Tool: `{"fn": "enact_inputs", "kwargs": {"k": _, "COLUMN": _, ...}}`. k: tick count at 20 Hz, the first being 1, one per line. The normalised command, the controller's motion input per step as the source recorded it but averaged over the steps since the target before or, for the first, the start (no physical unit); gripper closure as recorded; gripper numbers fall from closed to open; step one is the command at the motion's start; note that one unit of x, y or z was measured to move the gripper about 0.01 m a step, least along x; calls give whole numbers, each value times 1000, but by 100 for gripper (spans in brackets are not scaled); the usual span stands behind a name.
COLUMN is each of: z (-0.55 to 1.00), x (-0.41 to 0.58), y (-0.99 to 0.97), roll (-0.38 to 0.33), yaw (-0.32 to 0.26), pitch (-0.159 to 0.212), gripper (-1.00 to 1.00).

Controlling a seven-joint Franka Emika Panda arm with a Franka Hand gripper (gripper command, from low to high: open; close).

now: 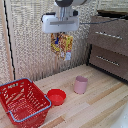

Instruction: Meticulously direct the gripper system near the nourishment stick. Grapple the nourishment stick firmly with the gripper system. Progress with the gripper system grasping the stick toward the storage box. Tenderly permit the nourishment stick to descend into the box.

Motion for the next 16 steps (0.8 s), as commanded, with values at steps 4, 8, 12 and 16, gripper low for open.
{"fn": "enact_inputs", "kwargs": {"k": 4, "z": 339, "x": -14, "y": 928, "roll": -17, "yaw": 0, "pitch": 23, "gripper": 100}}
{"fn": "enact_inputs", "kwargs": {"k": 8, "z": 278, "x": 0, "y": 950, "roll": 0, "yaw": 0, "pitch": 45, "gripper": 100}}
{"fn": "enact_inputs", "kwargs": {"k": 12, "z": 204, "x": 0, "y": 962, "roll": 0, "yaw": 0, "pitch": 70, "gripper": 100}}
{"fn": "enact_inputs", "kwargs": {"k": 16, "z": 47, "x": 9, "y": 991, "roll": 0, "yaw": 0, "pitch": 95, "gripper": 100}}
